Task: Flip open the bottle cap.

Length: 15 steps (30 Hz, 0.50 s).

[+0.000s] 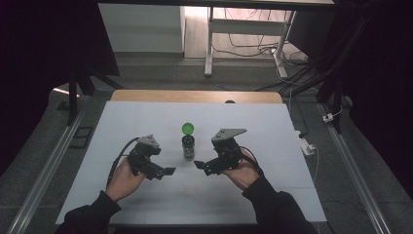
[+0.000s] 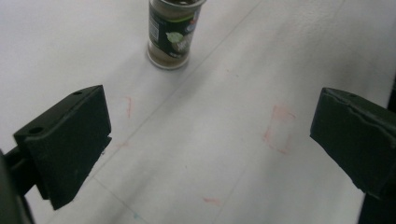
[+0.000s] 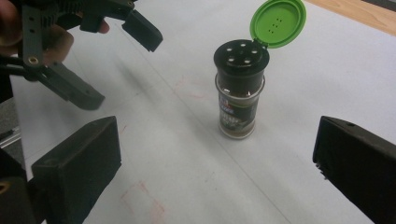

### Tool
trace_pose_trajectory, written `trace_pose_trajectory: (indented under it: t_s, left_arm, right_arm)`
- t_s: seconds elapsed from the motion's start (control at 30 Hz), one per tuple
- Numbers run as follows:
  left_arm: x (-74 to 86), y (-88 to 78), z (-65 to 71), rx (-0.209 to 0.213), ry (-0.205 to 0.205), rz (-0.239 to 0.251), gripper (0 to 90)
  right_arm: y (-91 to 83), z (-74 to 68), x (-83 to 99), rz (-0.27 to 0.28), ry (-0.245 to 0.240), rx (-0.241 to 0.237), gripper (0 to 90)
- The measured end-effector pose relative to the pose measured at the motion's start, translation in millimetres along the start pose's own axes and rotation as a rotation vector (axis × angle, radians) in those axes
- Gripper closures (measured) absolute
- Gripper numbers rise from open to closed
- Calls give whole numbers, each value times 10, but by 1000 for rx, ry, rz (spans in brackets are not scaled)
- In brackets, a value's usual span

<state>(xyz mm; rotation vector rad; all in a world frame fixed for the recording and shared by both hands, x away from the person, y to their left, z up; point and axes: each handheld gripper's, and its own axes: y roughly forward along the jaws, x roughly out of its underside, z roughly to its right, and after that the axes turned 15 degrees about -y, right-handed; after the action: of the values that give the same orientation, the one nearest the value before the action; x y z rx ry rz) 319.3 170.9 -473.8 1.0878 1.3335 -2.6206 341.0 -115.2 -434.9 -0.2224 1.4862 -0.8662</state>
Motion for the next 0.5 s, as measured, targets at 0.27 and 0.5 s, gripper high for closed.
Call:
trace_pose_trajectory:
  t_s: [0.27,0.5]
  left_arm:
    - [148,-201,7,15,-23,38,0]
    - [337,-415,2,11,-47,88,0]
  right_arm:
    - [-155,-49,105,4,0,2,0]
    - [-347,-72,254,11,20,30,0]
